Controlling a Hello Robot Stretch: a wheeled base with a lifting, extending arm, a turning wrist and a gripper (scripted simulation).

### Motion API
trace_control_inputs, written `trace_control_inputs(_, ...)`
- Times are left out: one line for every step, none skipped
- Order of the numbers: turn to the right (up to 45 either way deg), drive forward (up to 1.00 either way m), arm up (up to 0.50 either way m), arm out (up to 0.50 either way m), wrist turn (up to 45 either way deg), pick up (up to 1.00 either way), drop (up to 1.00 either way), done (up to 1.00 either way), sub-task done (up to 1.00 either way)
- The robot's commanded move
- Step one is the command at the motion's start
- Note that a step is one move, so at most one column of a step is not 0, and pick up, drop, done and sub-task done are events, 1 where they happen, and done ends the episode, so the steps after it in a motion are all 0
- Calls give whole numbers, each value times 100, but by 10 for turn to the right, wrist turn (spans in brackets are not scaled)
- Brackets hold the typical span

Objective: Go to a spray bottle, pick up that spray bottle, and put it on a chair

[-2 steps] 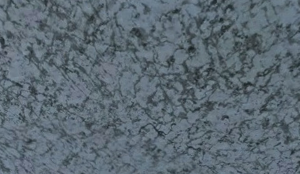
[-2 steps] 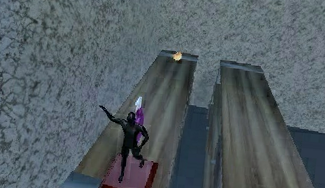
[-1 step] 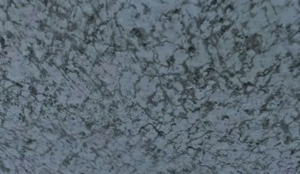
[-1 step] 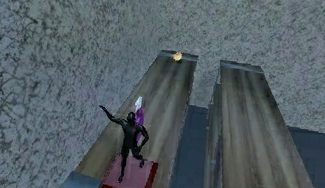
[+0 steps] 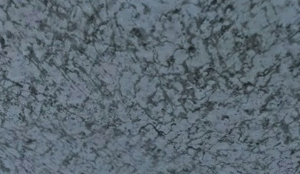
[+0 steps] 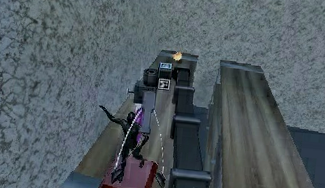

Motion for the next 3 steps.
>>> trace_control_inputs(0,0,0,0,450,0,0,0,0)
trace_control_inputs(0,0,0,0,450,0,0,0,0)
trace_control_inputs(0,0,0,0,450,0,0,0,0)
